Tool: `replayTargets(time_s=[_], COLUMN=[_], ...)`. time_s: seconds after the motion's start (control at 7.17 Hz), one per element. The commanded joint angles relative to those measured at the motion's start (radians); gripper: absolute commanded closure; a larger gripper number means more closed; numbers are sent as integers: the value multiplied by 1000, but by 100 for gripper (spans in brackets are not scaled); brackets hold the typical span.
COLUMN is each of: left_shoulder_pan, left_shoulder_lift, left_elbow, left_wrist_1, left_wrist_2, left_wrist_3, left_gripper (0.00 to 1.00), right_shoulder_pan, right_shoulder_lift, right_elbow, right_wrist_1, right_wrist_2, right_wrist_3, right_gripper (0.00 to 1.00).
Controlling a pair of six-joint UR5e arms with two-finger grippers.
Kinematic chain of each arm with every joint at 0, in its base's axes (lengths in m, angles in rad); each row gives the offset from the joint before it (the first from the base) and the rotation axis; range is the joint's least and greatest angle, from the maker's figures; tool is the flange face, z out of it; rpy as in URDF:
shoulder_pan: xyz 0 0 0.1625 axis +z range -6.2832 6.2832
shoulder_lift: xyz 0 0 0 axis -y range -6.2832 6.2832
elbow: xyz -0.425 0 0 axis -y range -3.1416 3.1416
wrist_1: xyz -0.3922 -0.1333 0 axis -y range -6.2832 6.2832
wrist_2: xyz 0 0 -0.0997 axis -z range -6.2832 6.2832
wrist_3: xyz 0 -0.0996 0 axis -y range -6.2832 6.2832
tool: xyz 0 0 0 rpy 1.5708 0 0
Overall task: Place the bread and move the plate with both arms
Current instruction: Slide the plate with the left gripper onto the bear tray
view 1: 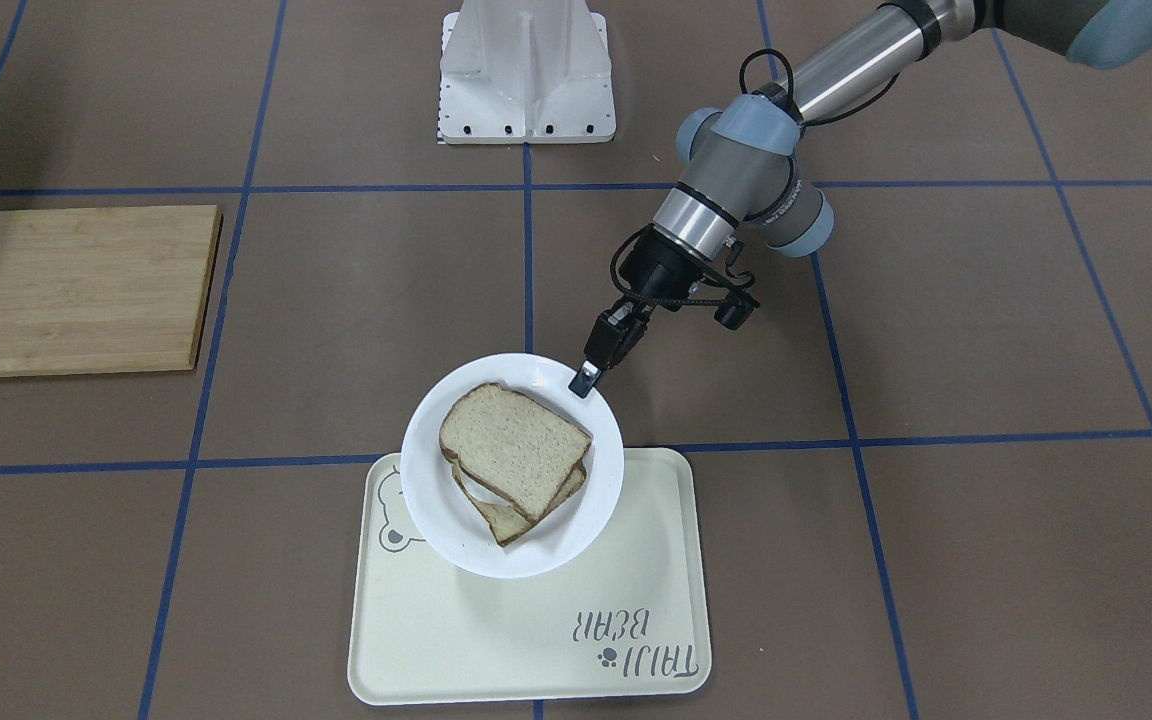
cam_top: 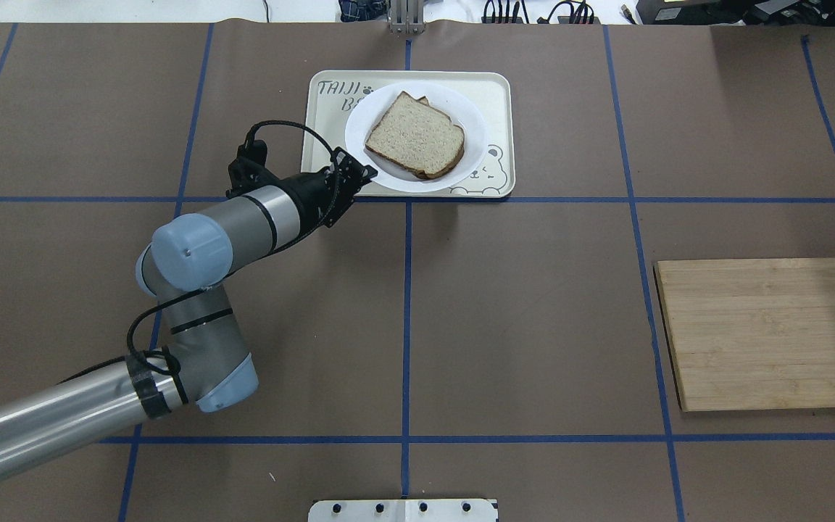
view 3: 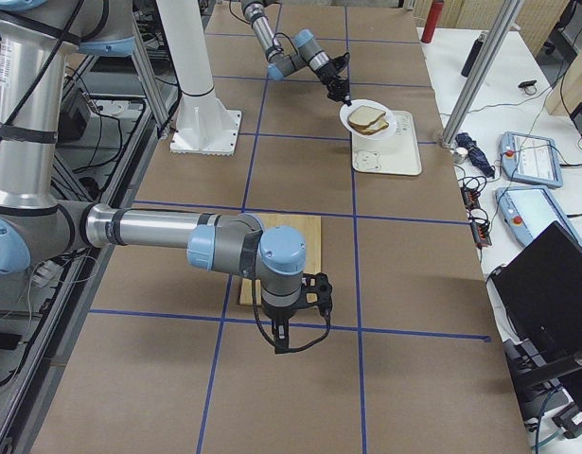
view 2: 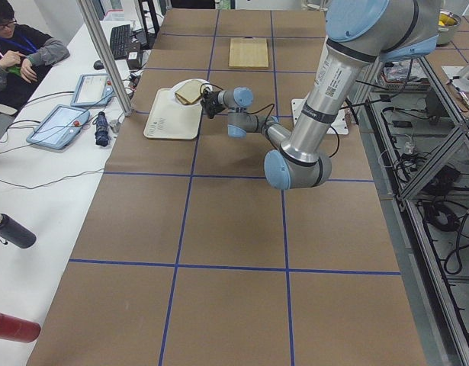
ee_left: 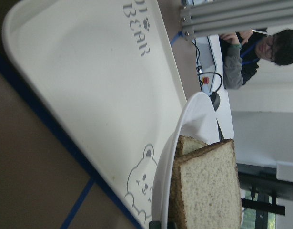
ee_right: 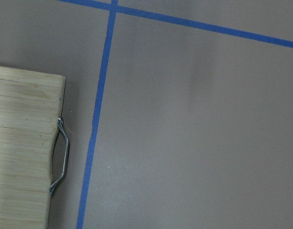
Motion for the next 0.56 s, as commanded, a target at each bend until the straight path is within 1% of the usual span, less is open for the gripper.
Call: replayTargets(time_s=[0.0,0.14,0.28,0.42], left_shoulder_pan=[-48,-47,-45,-39], left_shoulder_lift=[-133,-167,-179,-178], left_elbow=[151,191,220,221], left_wrist_1=[170,172,175,178], left_wrist_2=[64,71,72,68], left_wrist_3=[-50,-57,-64,-52], left_gripper=[100,100,100,99], right_shoulder_pan=[0,0,0,0], right_shoulder_lift=[-1,-1,-1,-1], right_elbow=[-3,-3,-3,-3], right_wrist_1=[0,0,0,0], right_wrist_2=[-1,-1,-1,-1], right_wrist_3=[0,0,0,0], right_gripper=[0,0,0,0])
